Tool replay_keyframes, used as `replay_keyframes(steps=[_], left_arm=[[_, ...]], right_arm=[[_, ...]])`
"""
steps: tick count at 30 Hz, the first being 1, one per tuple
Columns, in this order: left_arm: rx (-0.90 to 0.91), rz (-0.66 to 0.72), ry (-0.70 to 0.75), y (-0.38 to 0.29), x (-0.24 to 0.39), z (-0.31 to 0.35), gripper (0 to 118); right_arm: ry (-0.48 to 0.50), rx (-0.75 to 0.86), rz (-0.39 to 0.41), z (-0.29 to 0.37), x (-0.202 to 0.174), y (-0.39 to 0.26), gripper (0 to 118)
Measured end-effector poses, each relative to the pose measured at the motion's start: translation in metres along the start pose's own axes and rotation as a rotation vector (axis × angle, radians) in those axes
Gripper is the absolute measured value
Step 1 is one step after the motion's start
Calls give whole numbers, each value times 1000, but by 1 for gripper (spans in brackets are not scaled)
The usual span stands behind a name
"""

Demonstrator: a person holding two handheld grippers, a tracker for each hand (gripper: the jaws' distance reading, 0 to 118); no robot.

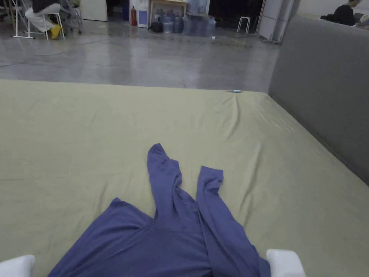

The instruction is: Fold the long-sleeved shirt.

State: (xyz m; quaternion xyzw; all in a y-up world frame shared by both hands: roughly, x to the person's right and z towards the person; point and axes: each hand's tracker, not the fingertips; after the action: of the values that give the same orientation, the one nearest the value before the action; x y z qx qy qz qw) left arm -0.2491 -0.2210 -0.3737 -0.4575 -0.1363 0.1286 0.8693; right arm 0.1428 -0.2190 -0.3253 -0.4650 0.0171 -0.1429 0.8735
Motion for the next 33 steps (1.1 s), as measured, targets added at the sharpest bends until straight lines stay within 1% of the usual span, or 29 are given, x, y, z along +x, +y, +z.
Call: replay_keyframes(steps=[1, 2, 3, 4, 5, 6, 7, 8, 9, 12, 13, 14, 15, 16, 17, 18, 19, 20, 21, 22, 23, 24, 25, 27, 30, 32, 33], left_arm=[[0, 1, -7, 2, 3, -3, 0], [5, 5, -22, 2, 4, -7, 0], [3, 9, -31, 1, 6, -11, 0], [-1, 9, -29, 2, 9, -13, 0], [-8, 7, -22, 0, 11, -16, 0], [-20, 4, -20, -3, 13, -19, 0], [-29, -1, -21, -5, 14, -22, 0], [-30, -4, -19, -1, 7, -25, 0], [-31, -5, -18, -3, 6, -29, 0], [-21, -23, 38, -2, -1, -39, 0], [-16, -21, 43, -2, -4, -40, 0], [-8, -15, 55, -2, -5, -42, 0], [-6, -15, 67, -2, -5, -43, 0], [-8, -25, 73, 1, -7, -44, 0], [1, -52, 91, 2, -7, -45, 0], [8, -73, 117, 1, -6, -45, 0], [10, -80, 131, 1, -5, -46, 0], [8, -82, 130, 1, -6, -47, 0], [4, -85, 130, 1, -7, -49, 0], [-1, -84, 134, 0, -7, -50, 0], [-7, -81, 138, 0, -8, -51, 0], [-12, -75, 140, -1, -9, -51, 0], [-13, -70, 139, -1, -10, -51, 0], [-13, -61, 144, -3, -10, -50, 0], [-5, -58, 152, -4, -13, -47, 0], [-5, -53, 159, -6, -17, -48, 0], [-7, -45, 164, -6, -20, -49, 0]], right_arm=[[-11, -3, -5, -11, 5, 21, 57], [-22, -5, -26, -26, 10, 45, 94], [-24, 14, -36, -38, 18, 77, 118], [-24, 58, -56, -53, 23, 106, 118], [-40, 30, -58, -74, 27, 132, 118], [-84, -7, -83, -98, 31, 161, 118], [-102, -22, -104, -122, 40, 189, 118], [-103, -39, -90, -145, 42, 210, 118], [-117, -66, -98, -172, 44, 231, 118], [-229, -141, -102, -239, 46, 268, 118], [-248, -164, -106, -257, 43, 275, 118], [-271, -176, -127, -271, 40, 279, 118], [-262, -169, -135, -283, 40, 282, 112], [-258, -159, -141, -290, 38, 281, 90], [-264, -168, -141, -298, 35, 281, 64], [-278, -207, -111, -306, 31, 280, 37], [-300, -248, -73, -310, 31, 276, 31], [-290, -208, -60, -304, 27, 274, 28], [-310, -194, -6, -300, 23, 276, 12], [-289, -199, 24, -296, 22, 276, 0], [-303, -194, 52, -291, 19, 274, 0], [-354, -156, 68, -280, 16, 272, 0], [-371, -120, 108, -266, 12, 271, 0], [-302, -48, 210, -222, 5, 264, 0], [-269, 67, 302, -135, -8, 235, 0], [-245, 121, 340, -79, -13, 206, 0], [-217, 125, 360, -50, -15, 186, 0]])
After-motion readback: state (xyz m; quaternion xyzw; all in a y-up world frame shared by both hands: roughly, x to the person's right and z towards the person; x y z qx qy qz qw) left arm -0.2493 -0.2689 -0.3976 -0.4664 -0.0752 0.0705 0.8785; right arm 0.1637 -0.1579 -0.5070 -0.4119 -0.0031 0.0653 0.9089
